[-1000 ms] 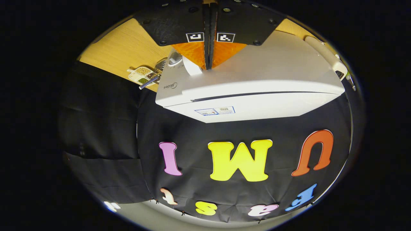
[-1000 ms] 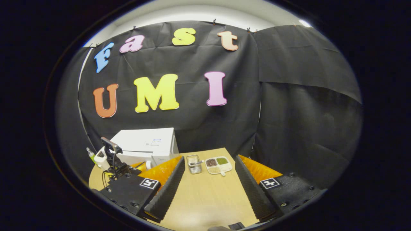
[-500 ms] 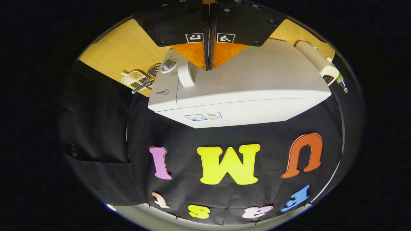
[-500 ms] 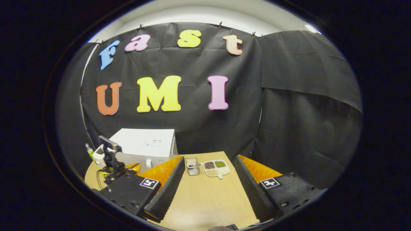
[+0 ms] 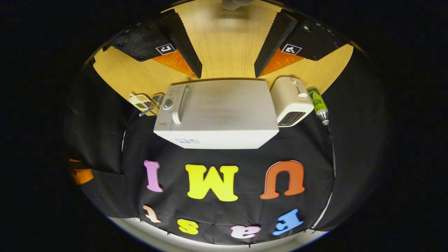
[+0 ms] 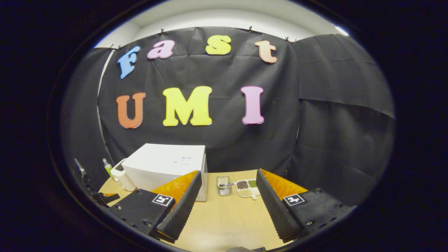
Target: Open the microwave oven with the left hand, put the food in, and close the microwave oven.
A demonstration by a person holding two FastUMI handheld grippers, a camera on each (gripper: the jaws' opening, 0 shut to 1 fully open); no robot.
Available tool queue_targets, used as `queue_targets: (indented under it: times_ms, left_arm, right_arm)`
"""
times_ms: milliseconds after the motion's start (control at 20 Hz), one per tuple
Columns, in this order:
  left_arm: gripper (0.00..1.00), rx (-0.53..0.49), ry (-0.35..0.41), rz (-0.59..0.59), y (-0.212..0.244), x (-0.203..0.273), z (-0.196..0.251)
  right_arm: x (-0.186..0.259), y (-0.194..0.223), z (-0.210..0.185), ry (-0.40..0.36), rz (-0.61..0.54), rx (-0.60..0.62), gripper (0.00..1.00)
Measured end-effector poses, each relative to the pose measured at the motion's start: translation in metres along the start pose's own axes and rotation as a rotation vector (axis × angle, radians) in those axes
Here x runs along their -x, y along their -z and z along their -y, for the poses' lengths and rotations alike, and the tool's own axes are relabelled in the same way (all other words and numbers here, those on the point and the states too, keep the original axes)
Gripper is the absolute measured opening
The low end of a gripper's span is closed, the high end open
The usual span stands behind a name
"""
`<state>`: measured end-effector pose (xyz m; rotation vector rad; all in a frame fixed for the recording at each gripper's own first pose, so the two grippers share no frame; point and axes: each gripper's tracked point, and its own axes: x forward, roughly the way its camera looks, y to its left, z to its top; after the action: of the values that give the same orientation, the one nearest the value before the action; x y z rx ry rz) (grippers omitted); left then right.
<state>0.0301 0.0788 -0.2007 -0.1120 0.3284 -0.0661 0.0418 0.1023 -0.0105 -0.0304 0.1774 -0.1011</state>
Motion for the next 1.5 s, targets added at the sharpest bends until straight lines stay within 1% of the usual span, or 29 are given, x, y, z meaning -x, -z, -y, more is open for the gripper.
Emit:
queue_targets:
  times_ms: [100, 200, 300, 500, 700, 1000, 1300, 1500]
  left_arm:
    - [0.93, 0.036, -0.015, 0.037, -0.027, 0.023, -0.004]
    - [0.93, 0.056, -0.013, 0.073, -0.055, 0.041, -0.002]
    - [0.93, 0.076, 0.004, 0.125, -0.087, 0.061, 0.001]
    - [0.93, 0.042, -0.024, 0.261, -0.148, 0.093, -0.002]
    - [0.93, 0.068, -0.045, 0.316, -0.171, 0.103, 0.001]
    - [0.93, 0.052, -0.065, 0.380, -0.199, 0.113, 0.002]
    - [0.93, 0.056, -0.086, 0.398, -0.206, 0.118, -0.007]
    - [0.93, 0.034, -0.075, 0.404, -0.208, 0.120, -0.003]
  right_arm:
    - [0.003, 0.002, -0.018, -0.041, 0.005, 0.000, 0.99]
    - [0.006, 0.004, -0.030, -0.071, 0.007, 0.008, 0.99]
    - [0.012, 0.001, -0.037, -0.094, 0.023, 0.006, 1.00]
    - [0.023, -0.008, -0.037, -0.102, 0.053, -0.014, 0.99]
    - [0.034, -0.025, -0.026, -0.086, 0.103, -0.014, 1.00]
    - [0.044, -0.040, -0.023, -0.085, 0.140, -0.016, 0.99]
    - [0.056, -0.058, -0.021, -0.085, 0.199, -0.027, 1.00]
    - [0.062, -0.058, -0.021, -0.088, 0.213, -0.037, 0.99]
